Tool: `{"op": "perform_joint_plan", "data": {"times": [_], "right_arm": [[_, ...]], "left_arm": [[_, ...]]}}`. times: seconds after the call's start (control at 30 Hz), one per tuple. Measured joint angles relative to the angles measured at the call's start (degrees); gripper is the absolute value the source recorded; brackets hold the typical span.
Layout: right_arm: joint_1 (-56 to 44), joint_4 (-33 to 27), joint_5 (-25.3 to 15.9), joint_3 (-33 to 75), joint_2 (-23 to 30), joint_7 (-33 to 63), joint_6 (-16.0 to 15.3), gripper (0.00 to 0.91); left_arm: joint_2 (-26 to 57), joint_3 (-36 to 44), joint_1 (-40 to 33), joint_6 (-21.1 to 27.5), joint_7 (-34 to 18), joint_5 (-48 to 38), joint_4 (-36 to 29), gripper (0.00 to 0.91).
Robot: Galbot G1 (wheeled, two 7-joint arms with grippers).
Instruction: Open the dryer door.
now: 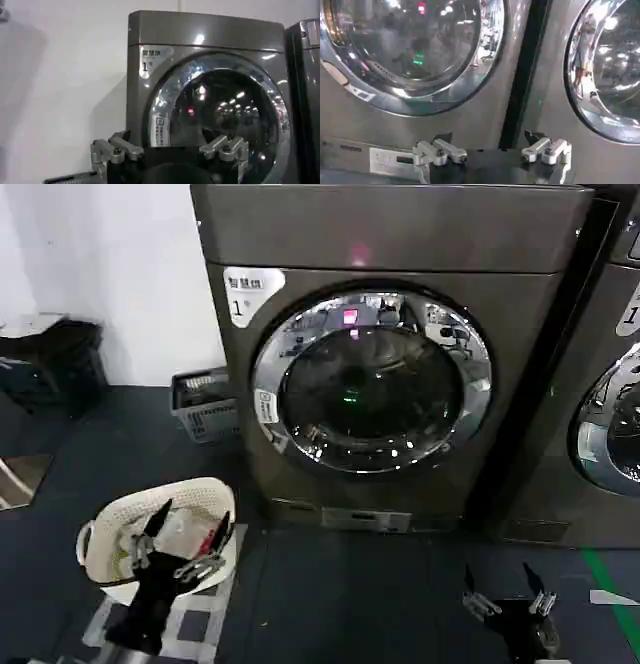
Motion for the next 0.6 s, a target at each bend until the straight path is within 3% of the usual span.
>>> {"op": "perform_joint_plan", "data": {"times": [0.33, 0.6], "right_arm": [[5.43, 0.73, 14.12, 3.67, -6.01, -12.62, -3.64, 0.907], [14.76, -3.79, 24.31, 2.13, -16.54, -19.28, -7.02, 0.907]], "left_arm": [[0.32, 0.34, 0.22, 3.95, -0.86, -0.02, -1.3, 0.907], [0.81, 0.15, 0.0, 6.44, -0.51, -0.59, -2.78, 0.907]]}}
